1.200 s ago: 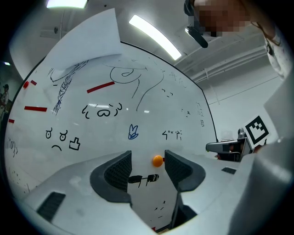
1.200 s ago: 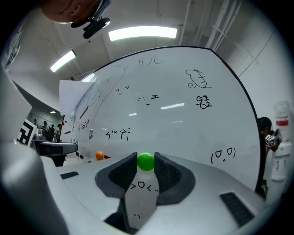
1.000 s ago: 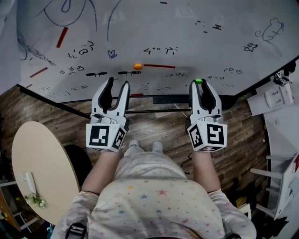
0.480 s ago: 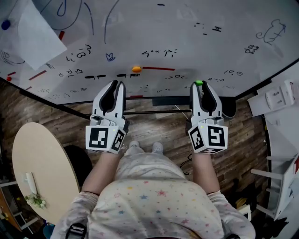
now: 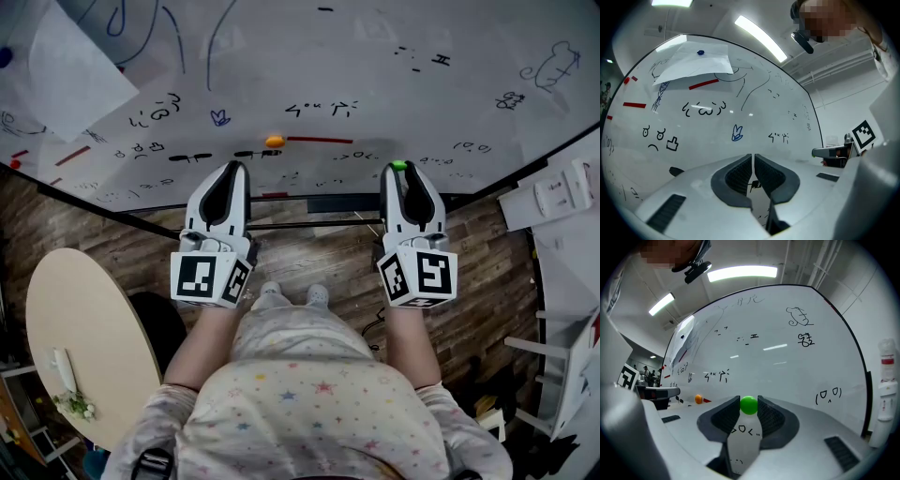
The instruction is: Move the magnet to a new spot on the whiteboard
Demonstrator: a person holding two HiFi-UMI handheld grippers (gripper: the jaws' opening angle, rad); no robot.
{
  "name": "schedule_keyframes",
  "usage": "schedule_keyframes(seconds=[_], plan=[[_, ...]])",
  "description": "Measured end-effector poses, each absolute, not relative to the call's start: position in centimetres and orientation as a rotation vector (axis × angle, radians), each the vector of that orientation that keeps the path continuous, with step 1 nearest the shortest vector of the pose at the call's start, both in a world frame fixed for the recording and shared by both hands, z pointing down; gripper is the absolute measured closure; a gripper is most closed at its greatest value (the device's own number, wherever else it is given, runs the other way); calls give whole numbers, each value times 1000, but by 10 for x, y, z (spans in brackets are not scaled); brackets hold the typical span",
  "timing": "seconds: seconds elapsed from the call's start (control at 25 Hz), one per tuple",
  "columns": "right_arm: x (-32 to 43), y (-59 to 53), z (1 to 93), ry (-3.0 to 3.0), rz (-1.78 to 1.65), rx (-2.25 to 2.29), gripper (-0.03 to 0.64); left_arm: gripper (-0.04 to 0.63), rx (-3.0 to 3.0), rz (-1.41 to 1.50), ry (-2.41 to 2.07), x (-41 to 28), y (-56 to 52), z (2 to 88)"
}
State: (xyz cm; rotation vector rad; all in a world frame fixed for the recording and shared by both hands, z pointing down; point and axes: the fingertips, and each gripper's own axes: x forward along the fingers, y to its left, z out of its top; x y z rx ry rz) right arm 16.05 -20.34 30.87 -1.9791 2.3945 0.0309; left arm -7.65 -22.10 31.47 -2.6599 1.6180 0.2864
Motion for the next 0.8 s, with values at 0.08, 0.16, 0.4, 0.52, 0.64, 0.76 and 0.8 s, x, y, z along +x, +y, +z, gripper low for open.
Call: schedule_keyframes(seconds=[0.08,0.16,0.4,0.52,0.64,0.76,0.8], plan=[[159,-205,309,2396,31,-1979,499,569,-2660,285,1614,-77,-222,315],[158,-207,309,2397,33,-1978,499,569,-2662,284,1608,-77,-224,315],[156,-211,309,2398,41,-1973,500,569,-2667,287,1595,-77,-225,315],[154,-214,310,2407,39,-1968,499,569,-2656,290,1602,-80,-227,314],[153,-217,311,2410,38,-1967,499,569,-2654,286,1608,-81,-229,315],[153,-221,312,2416,39,-1964,499,569,-2650,283,1611,-82,-230,316],[152,-222,312,2418,40,-1964,499,569,-2647,283,1612,-82,-230,316]])
